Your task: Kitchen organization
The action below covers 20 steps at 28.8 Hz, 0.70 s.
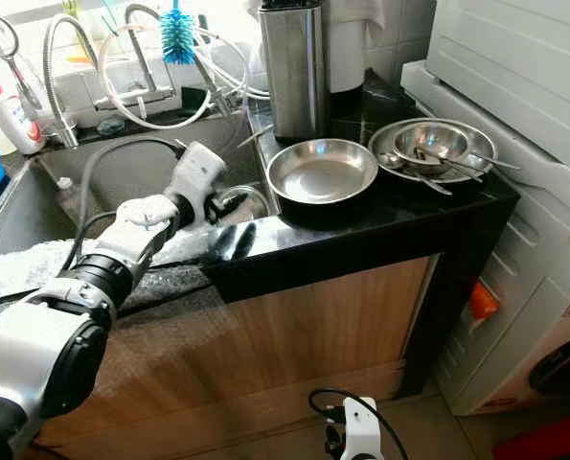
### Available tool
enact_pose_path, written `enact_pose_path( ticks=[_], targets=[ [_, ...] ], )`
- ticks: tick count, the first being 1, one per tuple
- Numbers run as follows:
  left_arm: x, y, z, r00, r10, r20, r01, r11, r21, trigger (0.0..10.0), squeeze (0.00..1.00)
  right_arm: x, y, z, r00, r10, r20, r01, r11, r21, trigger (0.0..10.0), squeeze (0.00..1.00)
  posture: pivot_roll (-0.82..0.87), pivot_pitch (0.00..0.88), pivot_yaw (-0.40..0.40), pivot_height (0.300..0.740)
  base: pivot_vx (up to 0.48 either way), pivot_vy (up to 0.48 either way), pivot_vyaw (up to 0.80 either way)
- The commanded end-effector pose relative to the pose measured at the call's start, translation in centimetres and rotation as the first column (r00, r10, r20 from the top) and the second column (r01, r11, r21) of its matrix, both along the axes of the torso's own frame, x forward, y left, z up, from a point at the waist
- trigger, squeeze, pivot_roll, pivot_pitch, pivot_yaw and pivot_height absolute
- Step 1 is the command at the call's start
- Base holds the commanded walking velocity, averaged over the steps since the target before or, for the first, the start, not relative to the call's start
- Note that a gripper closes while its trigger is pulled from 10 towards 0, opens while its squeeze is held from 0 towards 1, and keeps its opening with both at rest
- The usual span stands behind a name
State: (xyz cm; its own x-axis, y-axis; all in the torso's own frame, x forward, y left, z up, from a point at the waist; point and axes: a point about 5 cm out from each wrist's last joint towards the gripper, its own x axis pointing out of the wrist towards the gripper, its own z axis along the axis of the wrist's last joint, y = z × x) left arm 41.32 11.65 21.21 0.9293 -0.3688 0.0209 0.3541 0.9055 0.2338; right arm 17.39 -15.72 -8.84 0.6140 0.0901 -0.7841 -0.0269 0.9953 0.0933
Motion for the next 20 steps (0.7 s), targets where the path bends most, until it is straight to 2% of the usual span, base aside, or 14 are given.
enact_pose_path(
  ticks=[1, 2, 3, 4, 5, 6, 7, 8, 10, 12, 14, 15, 17, 20],
  targets=[
    [0.3, 2.3, 2.1, 0.984, 0.151, 0.090, -0.139, 0.982, -0.125, 10.0, 0.00, 0.2, 0.5, 0.1, 1.000, 0.000, 0.016, -0.001, 1.000, 0.011, 10.0, 0.00, -0.02, 0.000, 0.160, 0.740, 0.000, 0.000, 0.00],
    [0.2, 3.0, 2.2, 0.977, 0.185, 0.107, -0.167, 0.973, -0.160, 10.0, 0.00, 0.3, 0.5, 0.1, 1.000, -0.001, 0.020, 0.001, 1.000, 0.012, 10.0, 0.00, -0.02, 0.000, 0.160, 0.740, 0.000, 0.000, 0.00],
    [-0.1, 4.2, 2.3, 0.961, 0.244, 0.130, -0.208, 0.947, -0.244, 10.0, 0.00, 0.3, 0.5, 0.2, 1.000, -0.004, 0.027, 0.004, 1.000, 0.013, 10.0, 0.00, -0.02, 0.000, 0.161, 0.740, 0.000, 0.000, 0.00],
    [-0.1, 4.2, 2.3, 0.961, 0.244, 0.130, -0.208, 0.947, -0.244, 10.0, 0.00, 0.3, 0.5, 0.2, 1.000, -0.004, 0.027, 0.004, 1.000, 0.013, 10.0, 0.00, -0.02, 0.000, 0.161, 0.740, 0.000, 0.000, 0.00],
    [-0.2, 4.7, 2.3, 0.956, 0.260, 0.135, -0.215, 0.935, -0.281, 10.0, 0.00, 0.4, 0.5, 0.2, 1.000, -0.004, 0.029, 0.004, 1.000, 0.014, 10.0, 0.00, -0.02, 0.000, 0.161, 0.740, 0.000, 0.000, 0.00],
    [-0.7, 5.8, 2.0, 0.943, 0.300, 0.145, -0.244, 0.919, -0.311, 10.0, 0.00, 0.4, 0.5, 0.2, 1.000, -0.004, 0.031, 0.004, 1.000, 0.014, 10.0, 0.00, -0.02, 0.000, 0.159, 0.740, 0.000, 0.000, 0.00],
    [-1.0, 6.5, 1.7, 0.936, 0.321, 0.148, -0.263, 0.912, -0.313, 10.0, 0.00, 0.4, 0.5, 0.2, 0.999, -0.004, 0.032, 0.004, 1.000, 0.014, 10.0, 0.00, -0.02, 0.000, 0.160, 0.740, 0.000, 0.000, 0.00],
    [-1.0, 6.5, 1.7, 0.936, 0.321, 0.148, -0.263, 0.912, -0.313, 10.0, 0.00, 0.4, 0.5, 0.2, 0.999, -0.004, 0.032, 0.004, 1.000, 0.014, 10.0, 0.00, -0.02, 0.000, 0.160, 0.740, 0.000, 0.000, 0.00],
    [-2.0, 7.9, 0.8, 0.923, 0.356, 0.144, -0.289, 0.891, -0.350, 10.0, 0.00, 0.5, 0.5, 0.3, 0.999, -0.007, 0.037, 0.007, 1.000, 0.014, 10.0, 0.00, -0.02, 0.000, 0.161, 0.740, 0.000, 0.000, 0.00],
    [-3.4, 8.9, -0.4, 0.927, 0.350, 0.132, -0.272, 0.873, -0.405, 10.0, 0.00, 0.6, 0.5, 0.4, 0.999, -0.009, 0.043, 0.008, 1.000, 0.015, 10.0, 0.00, -0.01, 0.000, 0.159, 0.740, 0.000, 0.000, 0.00],
    [-3.7, 9.0, -0.6, 0.930, 0.343, 0.130, -0.263, 0.871, -0.415, 10.0, 0.00, 0.6, 0.5, 0.4, 0.999, -0.008, 0.043, 0.008, 1.000, 0.015, 10.0, 0.00, -0.01, 0.000, 0.159, 0.740, 0.000, 0.000, 0.00],
    [-4.8, 9.2, -1.1, 0.939, 0.320, 0.124, -0.231, 0.857, -0.461, 10.0, 0.00, 0.7, 0.5, 0.4, 0.999, -0.012, 0.048, 0.011, 1.000, 0.015, 10.0, 0.00, 0.00, 0.000, 0.157, 0.740, 0.000, 0.000, 0.00],
    [-5.8, 9.4, -1.3, 0.945, 0.303, 0.124, -0.206, 0.846, -0.492, 10.0, 0.00, 0.8, 0.5, 0.5, 0.998, -0.011, 0.055, 0.011, 1.000, 0.014, 10.0, 0.00, 0.00, 0.000, 0.156, 0.740, 0.000, 0.000, 0.00],
    [-6.8, 9.3, -1.5, 0.958, 0.258, 0.127, -0.164, 0.855, -0.493, 10.0, 0.00, 1.1, 0.5, 0.6, 0.998, -0.012, 0.069, 0.011, 1.000, 0.015, 10.0, 0.00, 0.00, 0.000, 0.154, 0.740, 0.000, 0.000, 0.00]
  ],
)
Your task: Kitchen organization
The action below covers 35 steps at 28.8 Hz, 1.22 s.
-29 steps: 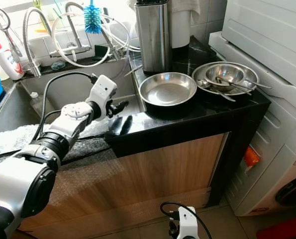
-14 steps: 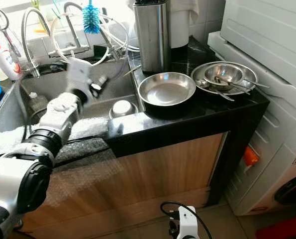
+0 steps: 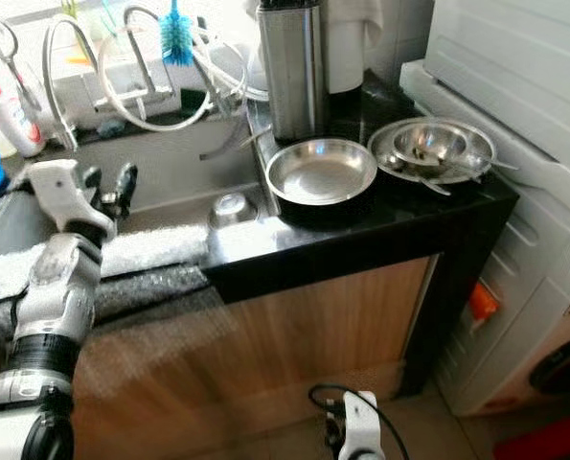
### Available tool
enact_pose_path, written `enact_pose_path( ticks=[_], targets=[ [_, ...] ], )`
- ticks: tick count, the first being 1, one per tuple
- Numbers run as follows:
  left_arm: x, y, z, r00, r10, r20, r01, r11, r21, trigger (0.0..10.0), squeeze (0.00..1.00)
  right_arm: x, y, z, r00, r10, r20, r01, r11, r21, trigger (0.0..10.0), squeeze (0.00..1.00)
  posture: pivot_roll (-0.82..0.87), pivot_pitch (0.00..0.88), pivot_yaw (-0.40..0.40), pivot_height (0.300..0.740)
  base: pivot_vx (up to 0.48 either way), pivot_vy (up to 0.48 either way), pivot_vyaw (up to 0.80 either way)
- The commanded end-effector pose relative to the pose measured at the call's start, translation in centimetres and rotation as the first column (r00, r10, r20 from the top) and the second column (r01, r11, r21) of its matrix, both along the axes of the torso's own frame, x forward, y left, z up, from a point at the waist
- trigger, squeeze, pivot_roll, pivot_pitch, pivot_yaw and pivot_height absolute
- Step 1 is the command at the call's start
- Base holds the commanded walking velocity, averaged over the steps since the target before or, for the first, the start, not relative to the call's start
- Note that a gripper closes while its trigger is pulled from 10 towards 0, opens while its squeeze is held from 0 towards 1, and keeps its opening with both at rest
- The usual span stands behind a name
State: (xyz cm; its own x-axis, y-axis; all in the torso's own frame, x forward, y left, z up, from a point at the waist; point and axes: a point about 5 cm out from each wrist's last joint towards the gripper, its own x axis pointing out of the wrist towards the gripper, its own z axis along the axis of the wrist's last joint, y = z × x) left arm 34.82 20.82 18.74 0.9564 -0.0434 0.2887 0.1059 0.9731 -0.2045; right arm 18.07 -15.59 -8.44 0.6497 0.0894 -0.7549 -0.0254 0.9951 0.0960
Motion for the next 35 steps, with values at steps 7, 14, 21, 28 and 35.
enact_pose_path(
  ticks=[7, 14, 21, 28, 35],
  targets=[
    [-3.0, -0.2, 0.5, 0.973, -0.230, -0.028, 0.232, 0.971, 0.057, 10.0, 0.00, 1.3, 0.5, 0.7, 0.998, -0.008, 0.058, 0.007, 1.000, 0.012, 10.0, 0.00, 0.00, 0.000, 0.148, 0.740, 0.000, 0.000, 0.00],
    [-4.5, -0.8, 0.4, 0.916, -0.386, -0.111, 0.398, 0.909, 0.122, 10.0, 0.00, 1.2, 0.5, 0.7, 0.998, -0.005, 0.055, 0.004, 1.000, 0.015, 10.0, 0.00, 0.01, 0.000, 0.147, 0.740, 0.000, 0.000, 0.00],
    [-5.1, -1.2, -0.1, 0.885, -0.436, -0.165, 0.459, 0.877, 0.145, 10.0, 0.00, 1.1, 0.7, 0.6, 0.999, -0.002, 0.055, 0.001, 1.000, 0.021, 10.0, 0.00, 0.01, 0.000, 0.148, 0.740, 0.000, 0.000, 0.00],
    [-6.2, -2.5, -0.9, 0.810, -0.525, -0.260, 0.573, 0.803, 0.162, 10.0, 0.00, 0.8, 0.4, 0.5, 0.999, -0.005, 0.037, 0.005, 1.000, 0.015, 10.0, 0.00, 0.00, 0.000, 0.148, 0.740, 0.000, 0.000, 0.00],
    [-6.1, -3.2, -1.4, 0.800, -0.519, -0.301, 0.586, 0.785, 0.203, 10.0, 0.00, 0.6, 0.3, 0.3, 1.000, -0.006, 0.026, 0.006, 1.000, 0.014, 10.0, 0.00, 0.01, 0.000, 0.149, 0.740, 0.000, 0.000, 0.00]
  ],
)
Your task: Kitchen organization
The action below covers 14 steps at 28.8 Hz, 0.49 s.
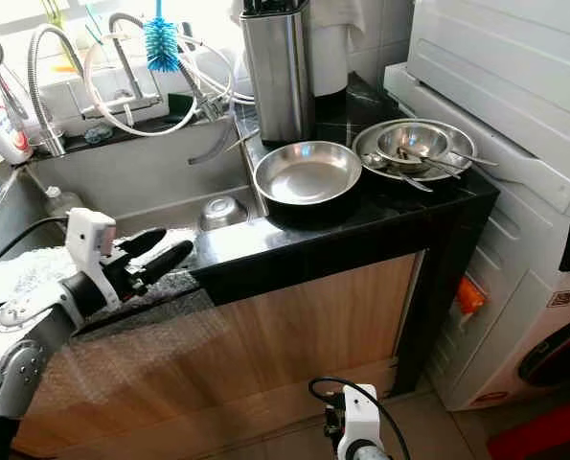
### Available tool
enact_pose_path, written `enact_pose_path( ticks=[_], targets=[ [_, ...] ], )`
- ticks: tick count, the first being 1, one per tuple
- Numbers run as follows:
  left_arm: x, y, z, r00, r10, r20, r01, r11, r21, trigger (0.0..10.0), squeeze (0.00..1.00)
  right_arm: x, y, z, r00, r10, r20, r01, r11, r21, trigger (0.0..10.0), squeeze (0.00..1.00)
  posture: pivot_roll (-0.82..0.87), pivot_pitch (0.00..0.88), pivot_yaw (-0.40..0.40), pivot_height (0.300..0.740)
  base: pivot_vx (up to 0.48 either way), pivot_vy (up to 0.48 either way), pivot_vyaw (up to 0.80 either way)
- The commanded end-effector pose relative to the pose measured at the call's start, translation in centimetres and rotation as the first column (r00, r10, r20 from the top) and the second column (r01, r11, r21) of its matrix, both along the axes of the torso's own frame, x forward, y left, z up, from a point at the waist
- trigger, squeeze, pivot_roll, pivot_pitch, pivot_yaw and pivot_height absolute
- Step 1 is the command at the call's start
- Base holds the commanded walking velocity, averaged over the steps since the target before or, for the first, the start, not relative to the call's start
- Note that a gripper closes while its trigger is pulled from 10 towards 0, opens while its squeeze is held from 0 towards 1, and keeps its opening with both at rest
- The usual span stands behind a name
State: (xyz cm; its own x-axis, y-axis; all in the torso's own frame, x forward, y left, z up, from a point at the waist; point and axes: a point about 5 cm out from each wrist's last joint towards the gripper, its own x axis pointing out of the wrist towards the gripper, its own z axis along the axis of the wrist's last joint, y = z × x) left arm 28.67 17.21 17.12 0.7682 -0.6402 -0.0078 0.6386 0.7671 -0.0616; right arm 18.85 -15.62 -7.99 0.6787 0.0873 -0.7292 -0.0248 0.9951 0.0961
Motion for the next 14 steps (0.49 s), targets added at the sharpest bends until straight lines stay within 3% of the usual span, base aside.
enact_pose_path(
  ticks=[1, 3, 6, 10, 14],
  targets=[
    [0.1, 0.4, 0.2, 1.000, 0.015, 0.008, -0.015, 0.999, 0.042, 10.0, 0.00, -0.2, 0.4, -0.1, 1.000, -0.001, -0.013, 0.001, 1.000, 0.013, 10.0, 0.00, 0.01, 0.000, 0.149, 0.740, 0.000, 0.000, 0.00],
    [0.1, 0.4, 0.2, 1.000, 0.015, 0.007, -0.015, 0.999, 0.042, 10.0, 0.00, -0.2, 0.4, -0.1, 1.000, -0.001, -0.013, 0.001, 1.000, 0.013, 10.0, 0.00, 0.01, 0.000, 0.149, 0.740, 0.000, 0.000, 0.00],
    [0.4, -0.5, -0.8, 0.999, 0.037, 0.004, -0.037, 0.993, 0.111, 10.0, 0.00, -0.3, 0.5, -0.2, 1.000, 0.000, -0.017, 0.000, 1.000, 0.014, 10.0, 0.00, 0.00, 0.000, 0.149, 0.740, 0.000, 0.000, 0.00],
    [0.6, -1.0, -1.3, 0.999, 0.045, -0.007, -0.044, 0.992, 0.122, 10.0, 0.00, -0.3, 0.5, -0.2, 1.000, -0.001, -0.019, 0.002, 1.000, 0.014, 10.0, 0.00, 0.00, 0.000, 0.150, 0.740, 0.000, 0.000, 0.00],
    [0.9, -0.8, -1.7, 0.997, 0.078, -0.017, -0.074, 0.985, 0.158, 10.0, 0.00, -0.2, 0.4, -0.2, 1.000, -0.002, -0.016, 0.002, 1.000, 0.015, 10.0, 0.00, 0.00, 0.000, 0.150, 0.740, 0.000, 0.000, 0.00]
  ],
)
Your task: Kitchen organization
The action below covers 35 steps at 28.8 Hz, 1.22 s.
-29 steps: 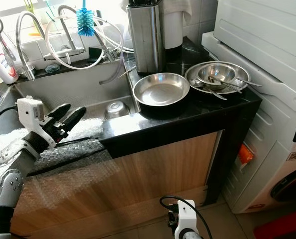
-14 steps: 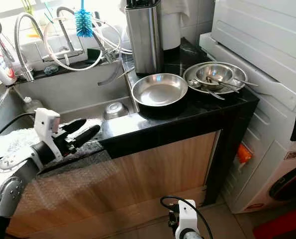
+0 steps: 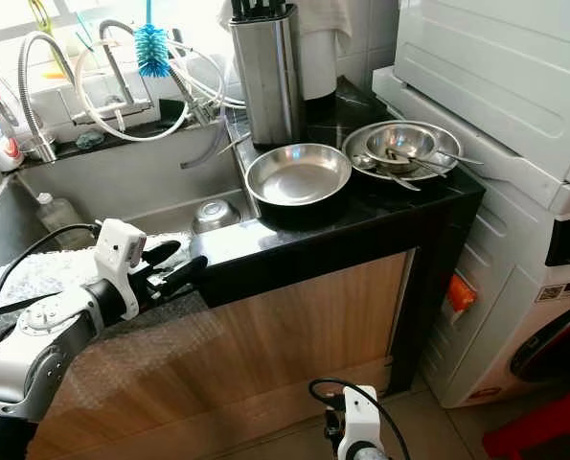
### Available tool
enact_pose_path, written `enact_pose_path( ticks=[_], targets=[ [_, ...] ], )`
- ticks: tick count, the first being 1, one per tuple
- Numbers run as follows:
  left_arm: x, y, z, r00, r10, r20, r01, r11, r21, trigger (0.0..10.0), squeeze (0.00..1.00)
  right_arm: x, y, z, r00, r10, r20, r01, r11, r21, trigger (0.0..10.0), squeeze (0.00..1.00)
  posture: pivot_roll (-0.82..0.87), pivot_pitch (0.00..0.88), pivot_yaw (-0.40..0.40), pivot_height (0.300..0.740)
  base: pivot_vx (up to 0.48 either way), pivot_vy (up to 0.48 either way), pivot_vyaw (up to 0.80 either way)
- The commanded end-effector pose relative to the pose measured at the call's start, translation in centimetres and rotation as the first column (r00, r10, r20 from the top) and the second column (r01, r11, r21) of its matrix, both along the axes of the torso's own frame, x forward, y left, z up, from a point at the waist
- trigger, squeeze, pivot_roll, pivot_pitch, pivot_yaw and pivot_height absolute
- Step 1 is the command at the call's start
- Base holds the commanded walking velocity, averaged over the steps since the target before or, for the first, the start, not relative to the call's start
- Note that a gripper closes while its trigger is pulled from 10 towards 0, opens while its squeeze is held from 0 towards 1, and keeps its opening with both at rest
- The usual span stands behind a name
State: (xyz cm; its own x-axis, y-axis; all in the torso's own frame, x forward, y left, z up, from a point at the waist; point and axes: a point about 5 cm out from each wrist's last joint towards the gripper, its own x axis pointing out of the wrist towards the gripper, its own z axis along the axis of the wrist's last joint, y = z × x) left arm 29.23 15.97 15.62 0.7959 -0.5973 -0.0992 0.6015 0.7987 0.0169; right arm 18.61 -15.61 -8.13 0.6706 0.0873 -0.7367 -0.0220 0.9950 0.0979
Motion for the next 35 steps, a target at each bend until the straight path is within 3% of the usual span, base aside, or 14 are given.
enact_pose_path(
  ticks=[1, 5, 8, 12, 23, 26, 31, 35],
  targets=[
    [0.5, 0.5, -0.3, 0.999, 0.049, 0.001, -0.049, 0.998, 0.046, 10.0, 0.00, 0.1, 0.4, 0.0, 1.000, -0.001, -0.003, 0.001, 1.000, 0.013, 10.0, 0.00, 0.00, 0.000, 0.150, 0.740, 0.000, 0.000, 0.00],
    [1.1, 1.0, -0.7, 0.991, 0.135, 0.002, -0.134, 0.989, 0.066, 10.0, 0.00, 0.0, 0.4, 0.0, 1.000, 0.000, -0.003, 0.000, 1.000, 0.013, 10.0, 0.00, 0.00, 0.000, 0.151, 0.740, 0.000, 0.000, 0.00],
    [2.0, 2.1, -1.4, 0.954, 0.299, -0.023, -0.296, 0.952, 0.072, 10.0, 0.00, 0.0, 0.4, 0.0, 1.000, 0.002, -0.005, -0.002, 1.000, 0.014, 10.0, 0.00, 0.00, 0.000, 0.151, 0.740, 0.000, 0.000, 0.00],
    [2.4, 2.5, -1.9, 0.922, 0.384, -0.054, -0.381, 0.923, 0.059, 10.0, 0.00, 0.0, 0.5, 0.0, 1.000, 0.003, -0.005, -0.003, 1.000, 0.016, 10.0, 0.00, 0.00, 0.000, 0.150, 0.740, 0.000, 0.000, 0.00],
    [2.3, 0.9, -2.1, 0.937, 0.334, -0.100, -0.338, 0.941, -0.027, 10.0, 0.00, 0.1, 0.5, 0.0, 1.000, 0.004, -0.004, -0.004, 1.000, 0.015, 10.0, 0.00, -0.01, 0.000, 0.150, 0.740, 0.000, 0.000, 0.00],
    [2.3, 1.0, -0.6, 0.954, 0.288, -0.079, -0.295, 0.949, -0.109, 10.0, 0.00, 0.1, 0.4, 0.0, 1.000, 0.003, -0.002, -0.003, 1.000, 0.017, 10.0, 0.00, 0.00, 0.000, 0.149, 0.740, 0.000, 0.000, 0.00],
    [2.3, 1.1, 0.5, 0.965, 0.256, -0.056, -0.261, 0.952, -0.157, 10.0, 0.00, 0.1, 0.4, 0.0, 1.000, 0.002, -0.004, -0.002, 1.000, 0.017, 10.0, 0.00, 0.00, 0.000, 0.148, 0.740, 0.000, 0.000, 0.00],
    [2.1, 1.6, 2.5, 0.987, 0.162, 0.003, -0.158, 0.962, -0.224, 10.0, 0.00, 0.1, 0.5, 0.0, 1.000, 0.003, -0.004, -0.003, 1.000, 0.020, 10.0, 0.00, 0.00, 0.000, 0.146, 0.740, 0.000, 0.000, 0.00]
  ],
)
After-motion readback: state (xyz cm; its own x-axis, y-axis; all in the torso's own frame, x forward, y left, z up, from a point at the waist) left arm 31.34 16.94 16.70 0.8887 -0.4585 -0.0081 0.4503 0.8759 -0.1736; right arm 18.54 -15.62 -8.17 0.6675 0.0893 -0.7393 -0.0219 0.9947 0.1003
